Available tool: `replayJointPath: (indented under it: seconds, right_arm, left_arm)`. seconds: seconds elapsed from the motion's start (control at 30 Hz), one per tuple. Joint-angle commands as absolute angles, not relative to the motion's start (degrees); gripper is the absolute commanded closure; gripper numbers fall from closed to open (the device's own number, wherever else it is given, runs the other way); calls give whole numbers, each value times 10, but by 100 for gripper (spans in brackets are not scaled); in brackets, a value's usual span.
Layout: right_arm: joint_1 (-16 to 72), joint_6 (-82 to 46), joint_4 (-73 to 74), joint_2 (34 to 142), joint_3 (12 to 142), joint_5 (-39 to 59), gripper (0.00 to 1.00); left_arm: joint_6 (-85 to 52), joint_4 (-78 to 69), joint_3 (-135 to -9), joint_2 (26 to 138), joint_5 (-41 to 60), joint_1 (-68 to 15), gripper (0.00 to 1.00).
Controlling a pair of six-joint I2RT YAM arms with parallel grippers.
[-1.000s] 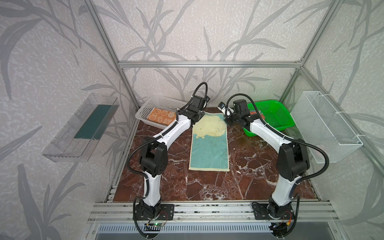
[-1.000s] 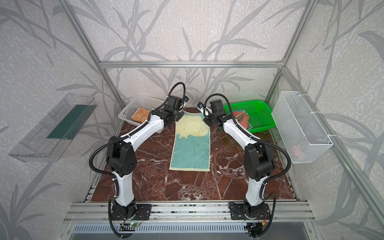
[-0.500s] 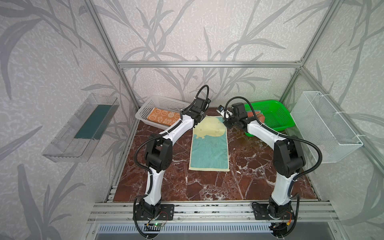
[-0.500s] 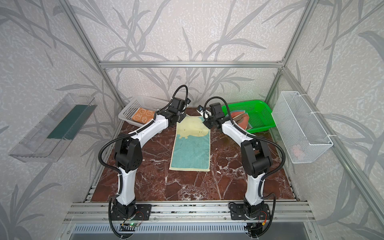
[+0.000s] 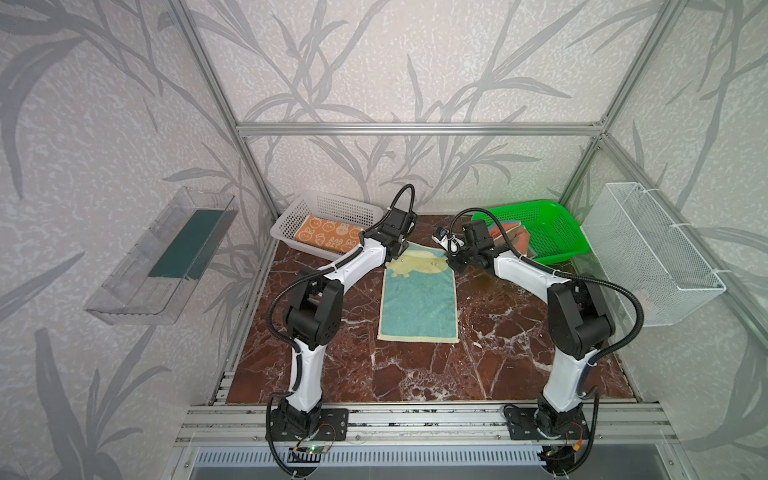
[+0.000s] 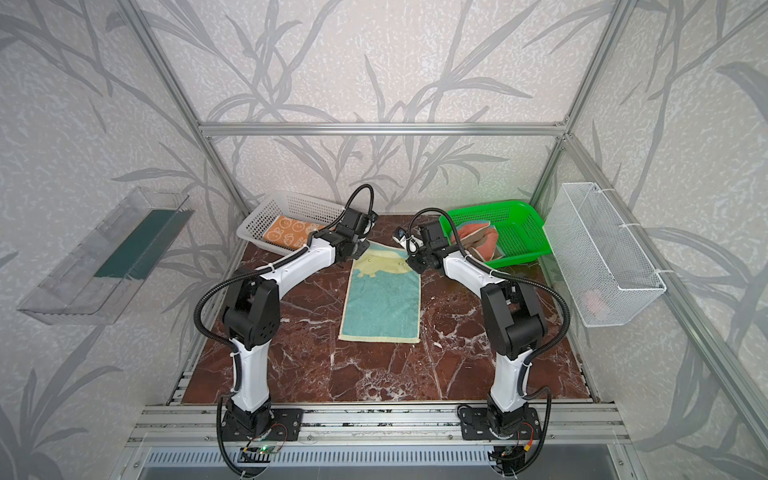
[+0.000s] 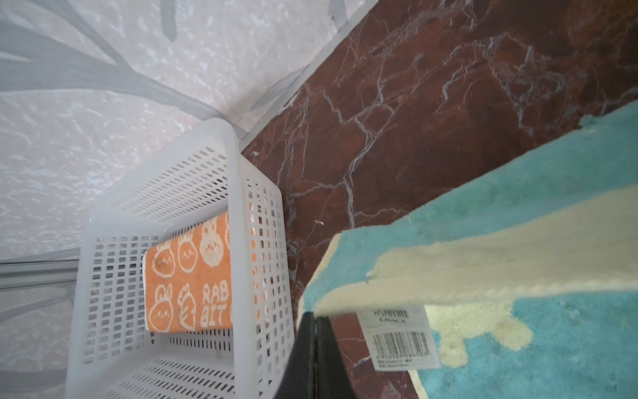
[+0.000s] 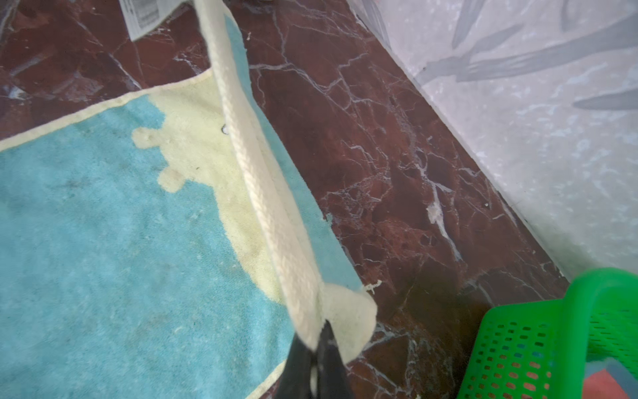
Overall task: Fold and stack the towels
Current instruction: 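Lower the hanging towel onto the table with both grippers, laying it flat, then fold the held towel edge over toward the robot with both grippers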
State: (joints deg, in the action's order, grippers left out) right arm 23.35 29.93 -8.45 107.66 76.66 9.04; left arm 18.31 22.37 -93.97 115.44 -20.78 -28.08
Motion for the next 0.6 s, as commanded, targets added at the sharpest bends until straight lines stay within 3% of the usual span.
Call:
replayJointPath:
  seconds: [0.0,0.57]
  right_arm:
    - [247,303,-97,1045,754,97,100]
    - [266,298,-125,948,645,108,100]
  left_arm:
    - [145,219,-904,1091,-197,-284,100]
    - [94,225,-752,985,-190,-299,100]
